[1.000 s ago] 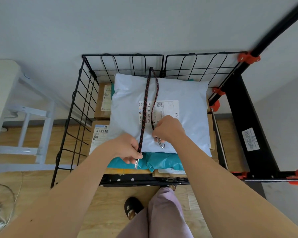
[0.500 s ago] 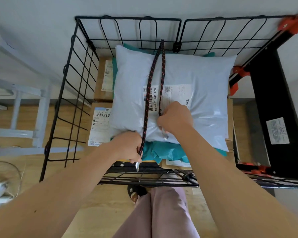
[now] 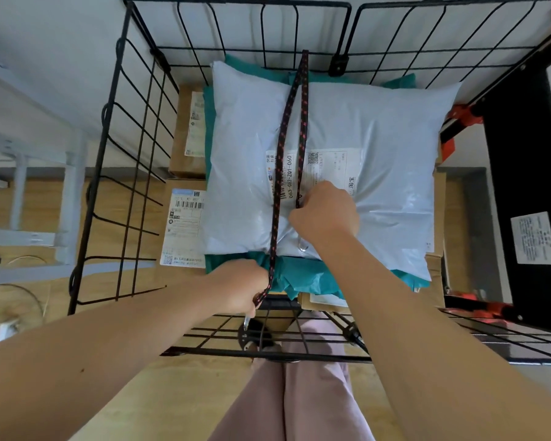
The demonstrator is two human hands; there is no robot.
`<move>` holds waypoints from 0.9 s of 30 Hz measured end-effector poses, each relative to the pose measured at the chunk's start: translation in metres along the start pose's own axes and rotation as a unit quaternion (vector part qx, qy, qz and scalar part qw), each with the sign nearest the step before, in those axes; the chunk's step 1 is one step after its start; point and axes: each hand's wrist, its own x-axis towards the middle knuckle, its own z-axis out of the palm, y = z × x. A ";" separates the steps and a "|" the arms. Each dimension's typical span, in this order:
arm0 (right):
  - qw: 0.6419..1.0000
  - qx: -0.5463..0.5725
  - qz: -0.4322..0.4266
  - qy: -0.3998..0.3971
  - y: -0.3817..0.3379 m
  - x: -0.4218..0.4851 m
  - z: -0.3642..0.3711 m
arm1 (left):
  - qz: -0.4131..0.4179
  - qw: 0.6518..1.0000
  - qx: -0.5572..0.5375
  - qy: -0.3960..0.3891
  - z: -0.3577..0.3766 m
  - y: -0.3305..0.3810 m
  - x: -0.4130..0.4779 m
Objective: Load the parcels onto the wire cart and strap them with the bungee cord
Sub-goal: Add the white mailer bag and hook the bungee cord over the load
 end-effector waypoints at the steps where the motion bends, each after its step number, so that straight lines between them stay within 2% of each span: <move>1: 1.000 0.001 0.002 0.000 0.000 0.001 0.000 | 0.000 1.000 -0.004 -0.006 0.001 0.000 0.001; 9: 1.000 0.001 0.003 0.000 -0.005 0.002 0.001 | -0.016 0.994 -0.057 -0.094 -0.002 -0.003 0.006; 13: 1.000 -0.009 0.005 0.005 -0.005 0.003 0.003 | -0.012 0.992 -0.047 -0.114 -0.008 -0.002 0.006; 17: 1.000 -0.017 0.002 0.007 -0.007 0.003 0.005 | 0.006 0.993 -0.041 -0.114 -0.012 -0.006 0.001; 21: 1.000 -0.016 0.009 0.012 -0.008 0.004 0.008 | 0.007 0.998 -0.020 -0.064 -0.008 -0.012 -0.005; 27: 1.000 -0.012 0.012 0.024 -0.010 0.004 0.010 | -0.009 0.993 -0.110 -0.035 -0.005 -0.021 -0.006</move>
